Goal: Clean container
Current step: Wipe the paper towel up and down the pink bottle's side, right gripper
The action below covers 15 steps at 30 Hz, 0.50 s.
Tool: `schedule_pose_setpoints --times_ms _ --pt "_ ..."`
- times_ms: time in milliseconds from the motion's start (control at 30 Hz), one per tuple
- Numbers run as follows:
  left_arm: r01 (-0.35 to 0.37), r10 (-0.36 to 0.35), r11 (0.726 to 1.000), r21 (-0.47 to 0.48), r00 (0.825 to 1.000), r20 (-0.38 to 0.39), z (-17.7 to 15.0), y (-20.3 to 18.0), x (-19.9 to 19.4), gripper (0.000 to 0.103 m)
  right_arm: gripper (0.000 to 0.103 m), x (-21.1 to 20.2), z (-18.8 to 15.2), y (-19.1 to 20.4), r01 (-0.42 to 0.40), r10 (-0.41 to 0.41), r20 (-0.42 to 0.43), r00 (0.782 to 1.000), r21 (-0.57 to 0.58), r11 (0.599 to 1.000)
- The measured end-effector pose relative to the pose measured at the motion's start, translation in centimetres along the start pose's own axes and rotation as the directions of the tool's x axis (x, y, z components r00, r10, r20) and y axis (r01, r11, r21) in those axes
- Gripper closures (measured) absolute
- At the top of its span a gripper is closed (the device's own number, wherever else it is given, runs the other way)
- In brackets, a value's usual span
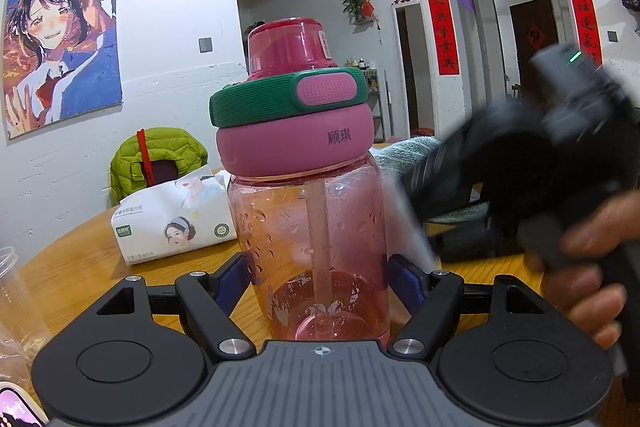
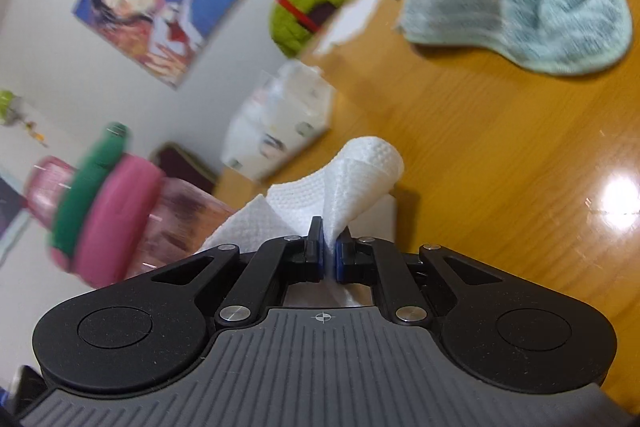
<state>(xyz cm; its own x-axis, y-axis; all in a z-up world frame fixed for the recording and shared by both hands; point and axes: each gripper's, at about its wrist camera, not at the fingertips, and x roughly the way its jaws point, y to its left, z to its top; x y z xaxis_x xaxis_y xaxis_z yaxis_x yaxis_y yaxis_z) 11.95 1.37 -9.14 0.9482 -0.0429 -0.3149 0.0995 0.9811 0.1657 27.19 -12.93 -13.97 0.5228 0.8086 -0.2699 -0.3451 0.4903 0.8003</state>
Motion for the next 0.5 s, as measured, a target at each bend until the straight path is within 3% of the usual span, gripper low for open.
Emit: schedule_pose_setpoints --times_ms 67,133,233,267,333,500 --pt "0.000 0.000 1.000 0.000 1.000 0.000 0.0 0.0 0.0 0.030 0.092 -1.8 0.3 0.9 -0.119 0.121 0.095 0.988 -0.024 0.993" --pt "-0.001 0.001 1.000 0.000 1.000 0.001 0.0 0.0 0.1 0.030 0.092 -2.5 0.3 1.2 -0.169 0.171 0.119 0.978 -0.029 0.985" --pt "-0.002 0.002 1.000 0.000 1.000 0.001 -0.1 0.0 0.1 0.030 0.092 -1.4 0.3 0.3 -0.089 0.088 0.045 0.995 0.011 0.996" --pt "-0.002 0.002 1.000 0.001 1.000 0.001 -0.1 -0.1 0.1 0.030 0.092 -0.4 0.2 -0.3 -0.022 0.022 -0.012 1.000 0.030 0.999" --pt "-0.001 0.001 1.000 0.000 1.000 0.001 -0.1 0.0 0.2 0.030 0.092 1.2 -0.2 -1.2 0.108 -0.103 -0.112 0.988 0.039 0.993" --pt "-0.003 0.003 1.000 -0.002 1.000 -0.001 0.0 0.0 0.1 0.030 0.092 1.5 -0.5 -1.1 0.133 -0.131 -0.121 0.984 0.008 0.991"
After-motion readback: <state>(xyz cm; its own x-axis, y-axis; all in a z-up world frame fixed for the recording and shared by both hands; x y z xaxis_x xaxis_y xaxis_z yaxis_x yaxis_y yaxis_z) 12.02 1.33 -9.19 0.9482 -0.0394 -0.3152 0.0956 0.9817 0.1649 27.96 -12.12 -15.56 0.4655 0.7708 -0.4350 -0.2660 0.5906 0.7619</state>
